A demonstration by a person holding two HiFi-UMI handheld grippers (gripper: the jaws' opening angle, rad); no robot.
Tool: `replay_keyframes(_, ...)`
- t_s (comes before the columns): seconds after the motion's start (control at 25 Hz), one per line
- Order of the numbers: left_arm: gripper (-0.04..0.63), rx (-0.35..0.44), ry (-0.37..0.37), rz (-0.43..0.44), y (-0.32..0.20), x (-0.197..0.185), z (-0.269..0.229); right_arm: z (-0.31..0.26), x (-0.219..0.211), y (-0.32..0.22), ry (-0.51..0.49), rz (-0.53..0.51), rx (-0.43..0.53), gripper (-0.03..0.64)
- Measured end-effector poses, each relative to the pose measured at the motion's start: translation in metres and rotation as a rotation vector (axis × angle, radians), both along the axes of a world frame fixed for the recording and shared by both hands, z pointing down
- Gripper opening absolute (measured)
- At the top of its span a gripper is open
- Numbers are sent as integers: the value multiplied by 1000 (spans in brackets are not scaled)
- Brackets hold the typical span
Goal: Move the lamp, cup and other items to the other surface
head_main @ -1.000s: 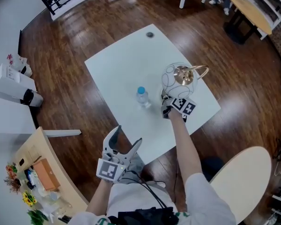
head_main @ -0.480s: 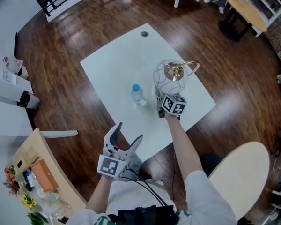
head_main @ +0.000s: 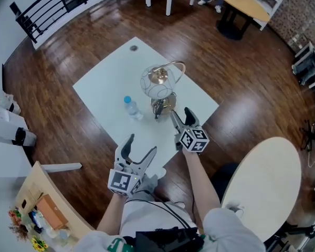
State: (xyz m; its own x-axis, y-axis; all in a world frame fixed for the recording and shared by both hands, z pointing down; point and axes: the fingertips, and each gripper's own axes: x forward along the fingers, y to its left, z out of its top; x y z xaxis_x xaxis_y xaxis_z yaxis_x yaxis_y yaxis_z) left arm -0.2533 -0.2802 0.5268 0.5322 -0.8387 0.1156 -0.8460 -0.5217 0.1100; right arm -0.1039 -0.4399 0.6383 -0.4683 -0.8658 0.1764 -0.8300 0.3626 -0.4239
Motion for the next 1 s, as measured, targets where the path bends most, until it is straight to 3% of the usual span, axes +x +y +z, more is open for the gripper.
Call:
replay_keyframes(0.32,365,34,57,201,30,84,-32,-94,111,127,85,207,172,339)
replay_keyframes(0.56,365,82,46,426,61,161,-51,-153,201,240,140,410,265,339)
replay_keyframes(0.76,365,114,57,663,100,260,-72,-170,284,352,229,645,252,339)
replay_keyframes(1.0,354,130,85,916,191,363,-88,-161,352,500,203,925,183,337)
